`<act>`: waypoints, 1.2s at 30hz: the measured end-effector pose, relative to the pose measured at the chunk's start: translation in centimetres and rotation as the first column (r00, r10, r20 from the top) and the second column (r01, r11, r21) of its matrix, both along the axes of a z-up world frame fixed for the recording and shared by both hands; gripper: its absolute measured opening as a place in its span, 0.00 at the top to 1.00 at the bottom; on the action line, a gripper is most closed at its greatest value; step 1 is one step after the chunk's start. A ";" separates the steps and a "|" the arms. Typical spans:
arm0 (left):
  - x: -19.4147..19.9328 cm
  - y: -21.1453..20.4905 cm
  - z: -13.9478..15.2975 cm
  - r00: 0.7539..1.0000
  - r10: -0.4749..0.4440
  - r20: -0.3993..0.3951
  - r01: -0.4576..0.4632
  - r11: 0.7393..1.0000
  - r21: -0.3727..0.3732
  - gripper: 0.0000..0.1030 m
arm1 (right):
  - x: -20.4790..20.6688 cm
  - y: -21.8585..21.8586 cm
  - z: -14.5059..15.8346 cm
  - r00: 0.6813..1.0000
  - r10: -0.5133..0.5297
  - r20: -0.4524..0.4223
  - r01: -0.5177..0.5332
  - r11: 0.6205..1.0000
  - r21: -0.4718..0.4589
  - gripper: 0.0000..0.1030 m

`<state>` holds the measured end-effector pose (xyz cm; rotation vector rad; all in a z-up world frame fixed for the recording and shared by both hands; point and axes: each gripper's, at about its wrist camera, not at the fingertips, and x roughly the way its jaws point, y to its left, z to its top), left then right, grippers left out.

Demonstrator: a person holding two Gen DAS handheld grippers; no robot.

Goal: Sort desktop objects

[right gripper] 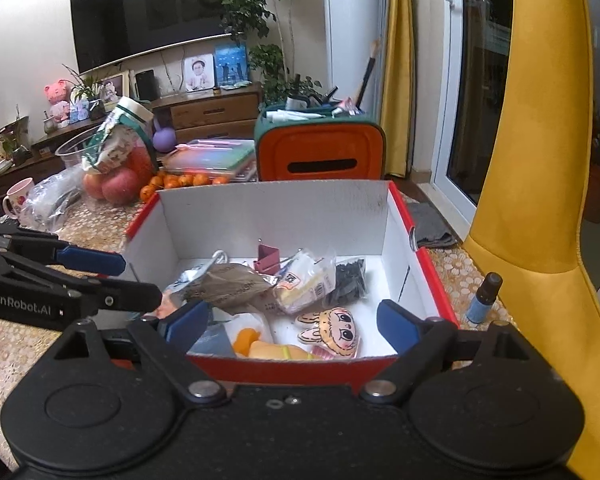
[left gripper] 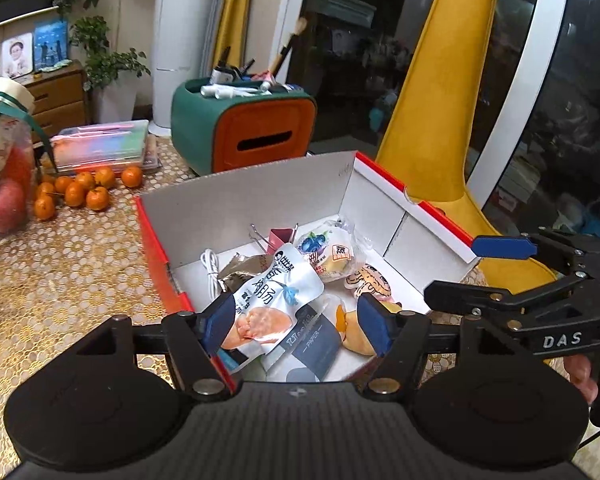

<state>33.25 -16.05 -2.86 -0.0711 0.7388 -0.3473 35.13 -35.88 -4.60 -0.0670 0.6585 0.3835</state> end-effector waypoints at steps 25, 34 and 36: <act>-8.0 1.6 2.1 0.995 0.037 0.097 -0.046 0.995 0.086 0.02 | -7.0 1.6 2.6 0.998 -0.006 0.059 0.003 0.998 0.066 0.01; -9.8 2.4 2.6 0.994 0.054 0.097 -0.063 0.994 0.087 0.02 | -9.6 2.5 3.4 0.995 0.001 0.099 -0.008 0.997 0.073 0.01; -10.2 2.4 2.6 0.993 0.063 0.103 -0.074 0.992 0.104 0.02 | -10.0 2.5 3.6 0.995 0.003 0.097 -0.011 0.997 0.079 0.01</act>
